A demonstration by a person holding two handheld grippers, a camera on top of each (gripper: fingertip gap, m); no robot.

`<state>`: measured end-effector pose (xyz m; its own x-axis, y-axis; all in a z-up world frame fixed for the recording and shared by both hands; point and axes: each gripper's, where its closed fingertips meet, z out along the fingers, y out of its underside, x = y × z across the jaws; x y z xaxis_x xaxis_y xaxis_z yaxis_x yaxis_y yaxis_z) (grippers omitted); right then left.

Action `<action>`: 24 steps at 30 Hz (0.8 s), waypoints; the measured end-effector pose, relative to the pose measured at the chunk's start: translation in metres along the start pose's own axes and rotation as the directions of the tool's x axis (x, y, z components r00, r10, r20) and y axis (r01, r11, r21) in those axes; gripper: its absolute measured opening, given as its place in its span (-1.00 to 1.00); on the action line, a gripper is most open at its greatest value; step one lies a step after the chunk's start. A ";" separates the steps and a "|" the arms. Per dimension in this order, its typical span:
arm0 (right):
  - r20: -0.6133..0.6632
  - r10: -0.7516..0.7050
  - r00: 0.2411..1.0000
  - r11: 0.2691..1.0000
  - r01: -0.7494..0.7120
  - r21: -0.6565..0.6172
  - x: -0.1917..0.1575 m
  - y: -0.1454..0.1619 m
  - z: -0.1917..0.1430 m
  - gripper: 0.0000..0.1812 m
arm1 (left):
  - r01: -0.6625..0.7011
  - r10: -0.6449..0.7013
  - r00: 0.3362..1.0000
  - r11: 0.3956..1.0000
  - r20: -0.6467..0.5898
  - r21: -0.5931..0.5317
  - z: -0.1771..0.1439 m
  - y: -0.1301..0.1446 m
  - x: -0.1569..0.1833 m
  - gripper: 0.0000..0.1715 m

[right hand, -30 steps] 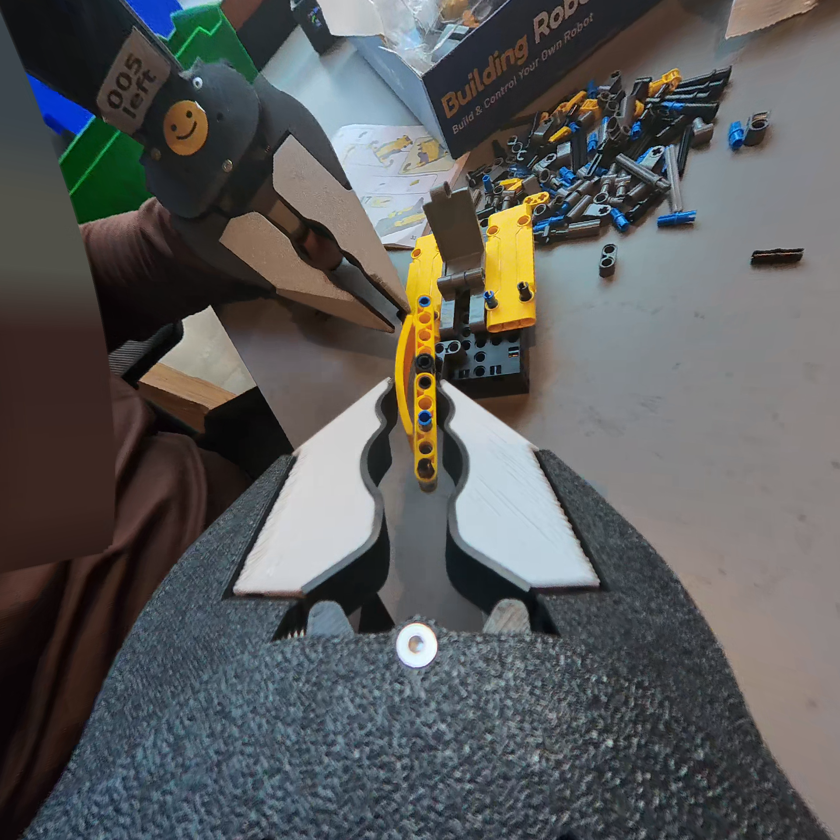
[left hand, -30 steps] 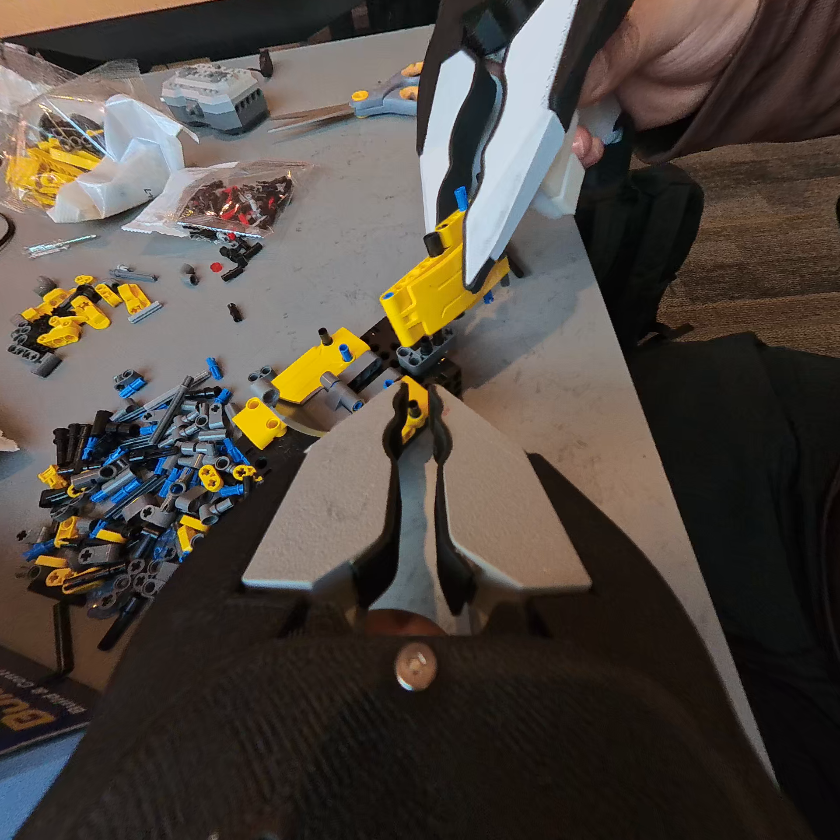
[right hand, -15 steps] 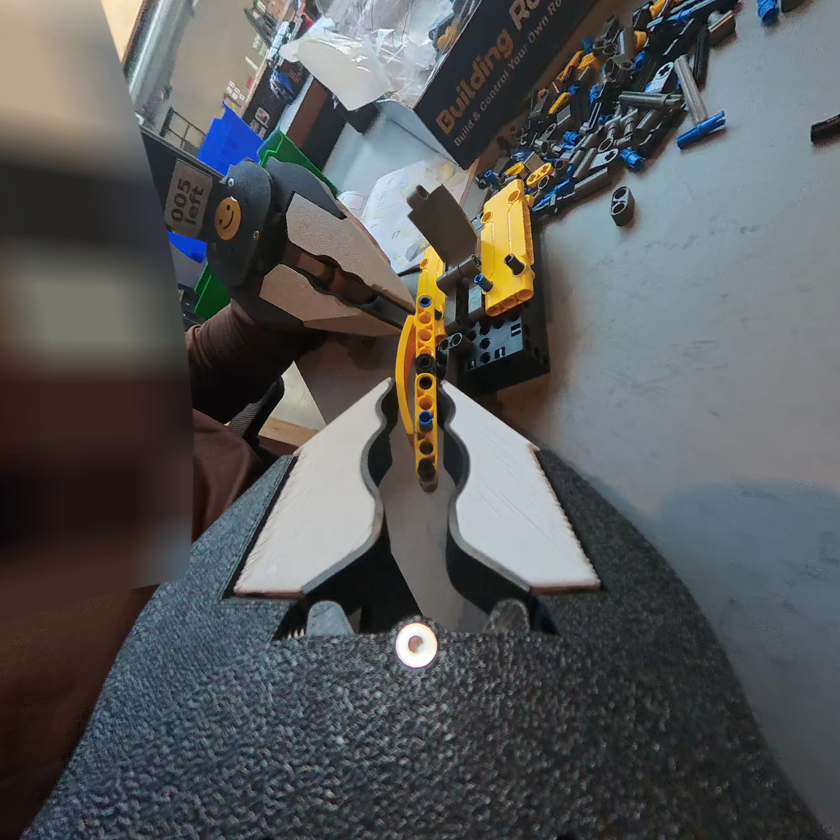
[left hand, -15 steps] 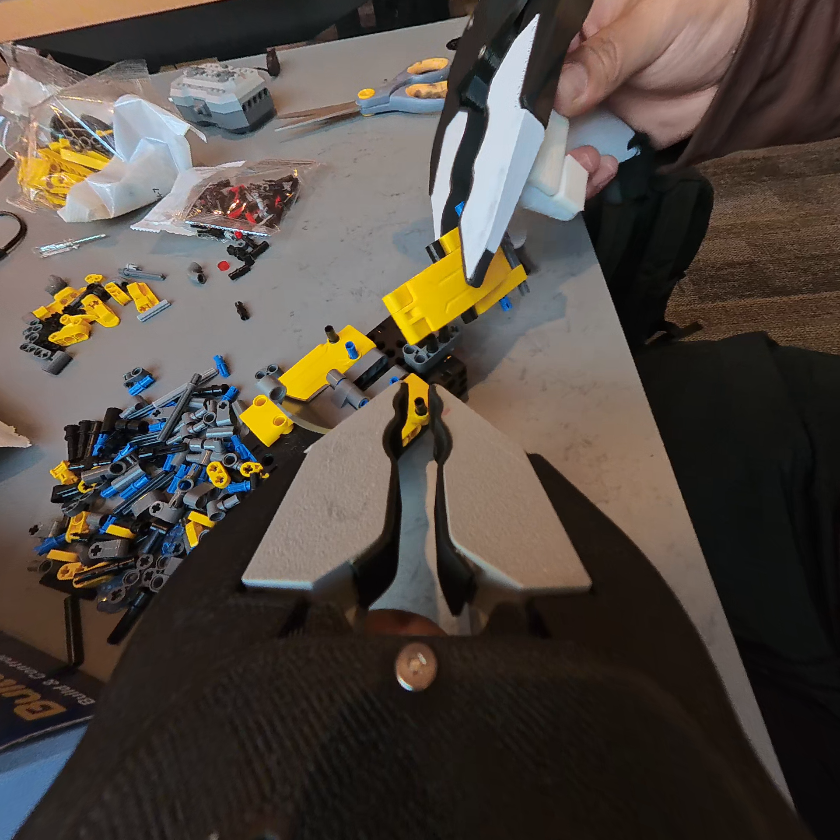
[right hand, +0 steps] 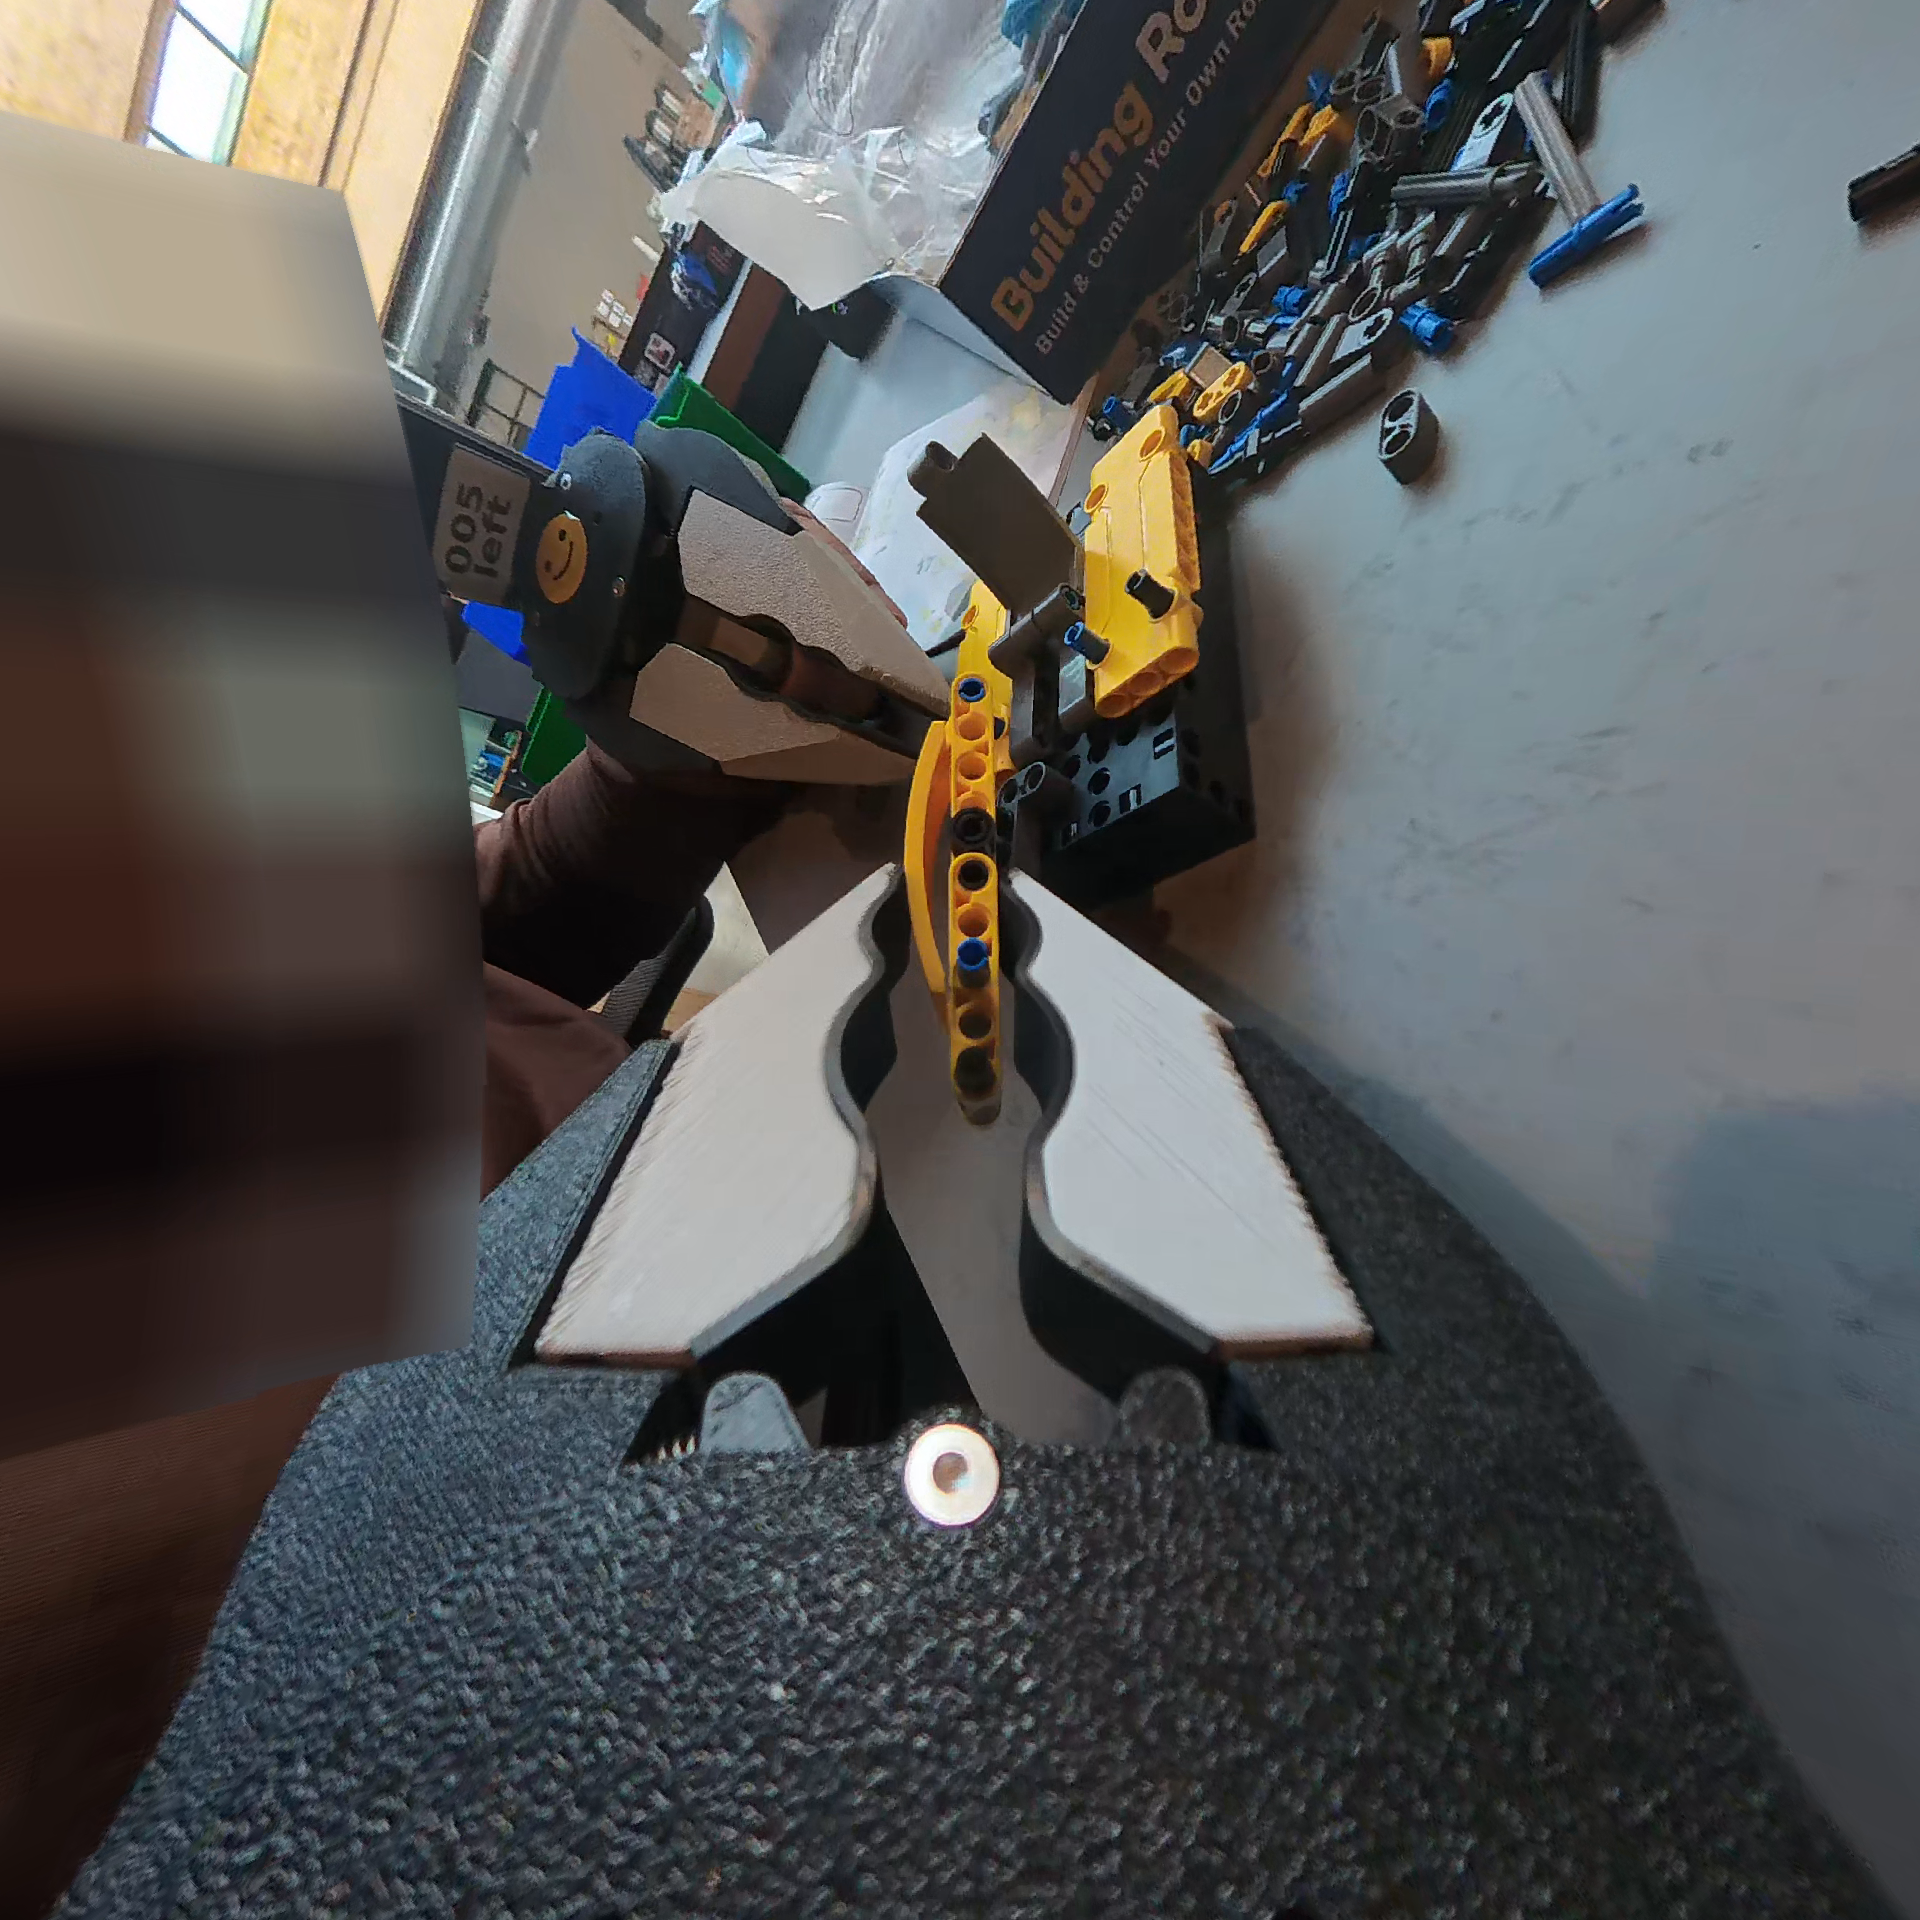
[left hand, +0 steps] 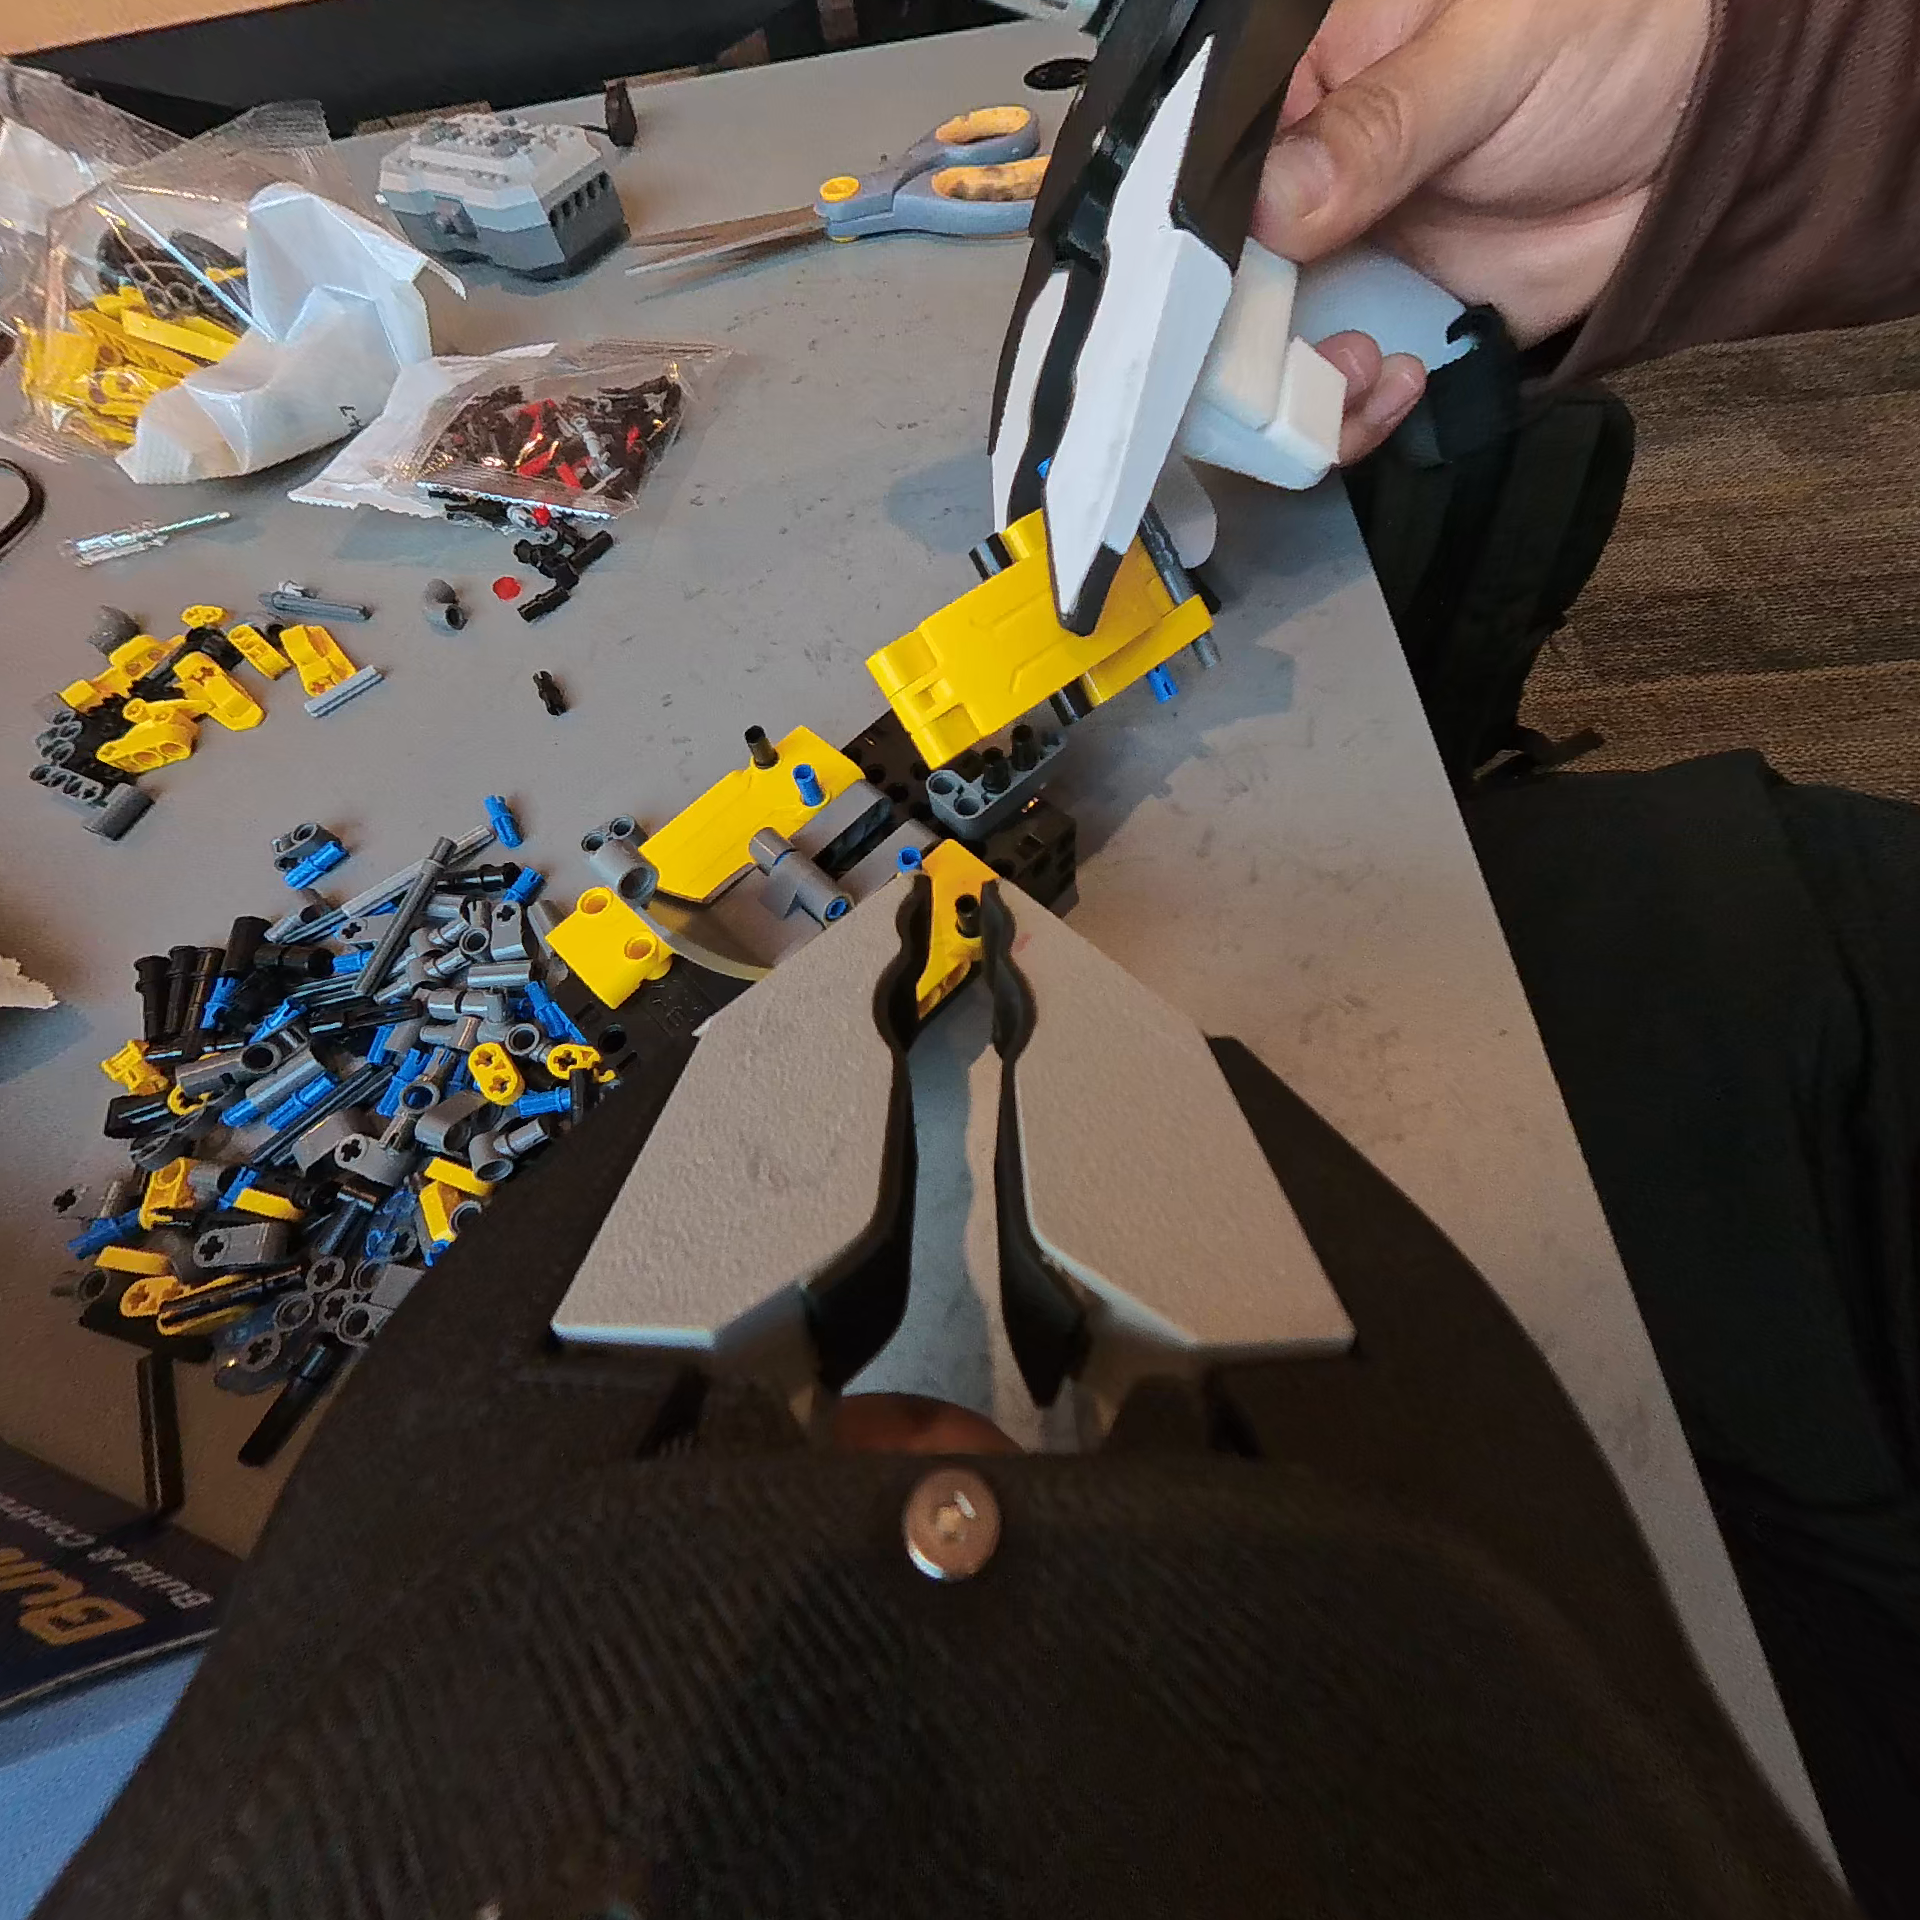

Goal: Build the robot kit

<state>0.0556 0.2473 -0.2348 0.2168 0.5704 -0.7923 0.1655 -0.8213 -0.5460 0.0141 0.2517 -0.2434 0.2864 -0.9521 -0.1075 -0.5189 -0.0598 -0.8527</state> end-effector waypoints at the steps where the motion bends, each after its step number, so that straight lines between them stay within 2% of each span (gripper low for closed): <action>1: 0.001 0.004 1.000 1.000 -0.004 0.001 0.000 0.000 0.000 -0.84 | 0.000 0.000 1.000 1.000 0.000 0.001 0.000 0.000 0.000 -0.94; 24: -0.033 -0.037 0.999 0.999 0.037 -0.020 -0.001 0.003 0.003 -0.84 | -0.002 0.002 1.000 1.000 0.000 0.002 0.000 -0.001 0.000 -0.94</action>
<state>0.0533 0.2440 -0.2364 0.2417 0.6006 -0.7621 0.1926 -0.7995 -0.5690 0.0143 0.2516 -0.2427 0.2857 -0.9521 -0.1090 -0.5176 -0.0575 -0.8537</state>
